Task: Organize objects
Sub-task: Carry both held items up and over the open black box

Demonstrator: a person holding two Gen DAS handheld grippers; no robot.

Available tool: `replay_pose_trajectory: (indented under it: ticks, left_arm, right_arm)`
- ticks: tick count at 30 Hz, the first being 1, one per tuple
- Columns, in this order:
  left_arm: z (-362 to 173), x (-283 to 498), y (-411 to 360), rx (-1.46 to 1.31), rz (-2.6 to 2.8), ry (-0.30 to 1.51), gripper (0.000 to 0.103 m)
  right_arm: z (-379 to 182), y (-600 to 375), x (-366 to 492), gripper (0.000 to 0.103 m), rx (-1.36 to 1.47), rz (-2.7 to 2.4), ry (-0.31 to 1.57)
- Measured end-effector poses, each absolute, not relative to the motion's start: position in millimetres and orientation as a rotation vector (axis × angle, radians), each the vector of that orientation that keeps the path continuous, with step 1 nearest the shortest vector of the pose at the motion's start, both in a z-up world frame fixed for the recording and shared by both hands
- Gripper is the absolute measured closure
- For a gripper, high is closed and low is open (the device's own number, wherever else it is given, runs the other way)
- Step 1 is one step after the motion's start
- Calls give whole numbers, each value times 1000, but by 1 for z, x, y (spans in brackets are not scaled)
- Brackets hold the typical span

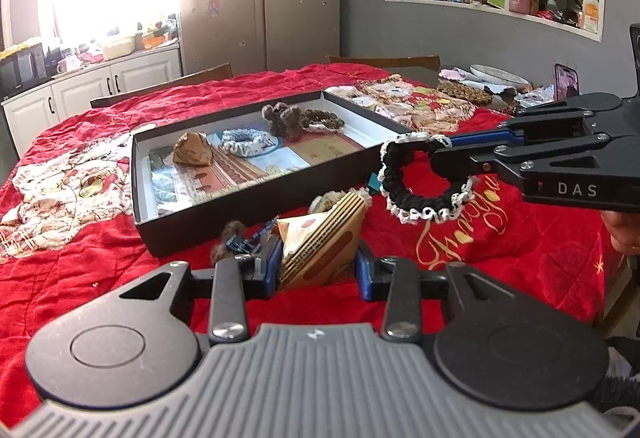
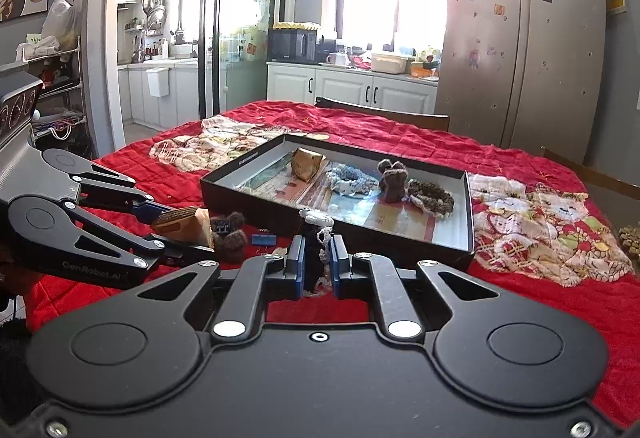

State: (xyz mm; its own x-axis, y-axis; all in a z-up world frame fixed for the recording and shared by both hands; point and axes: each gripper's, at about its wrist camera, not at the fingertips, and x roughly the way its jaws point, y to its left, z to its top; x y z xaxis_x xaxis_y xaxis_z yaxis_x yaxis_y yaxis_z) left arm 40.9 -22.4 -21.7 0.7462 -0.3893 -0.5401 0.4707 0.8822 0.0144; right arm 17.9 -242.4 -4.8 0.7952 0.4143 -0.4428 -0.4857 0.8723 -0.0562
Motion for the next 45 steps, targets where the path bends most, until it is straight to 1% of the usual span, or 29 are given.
replay_pose_trajectory:
  ticks: [14,26,33,45]
  left_arm:
    - [2,70,-8,136,-403,510,62]
    - [25,110,8,90,-334,464,62]
    - [25,135,12,81,-304,473,62]
    - [14,173,18,39,-275,503,62]
  right_arm:
    - [19,-244,42,91,-157,465,377]
    - [47,-230,81,91,-141,454,321]
    - [48,-210,111,91,-144,462,338]
    - [32,-183,157,91,-145,463,370]
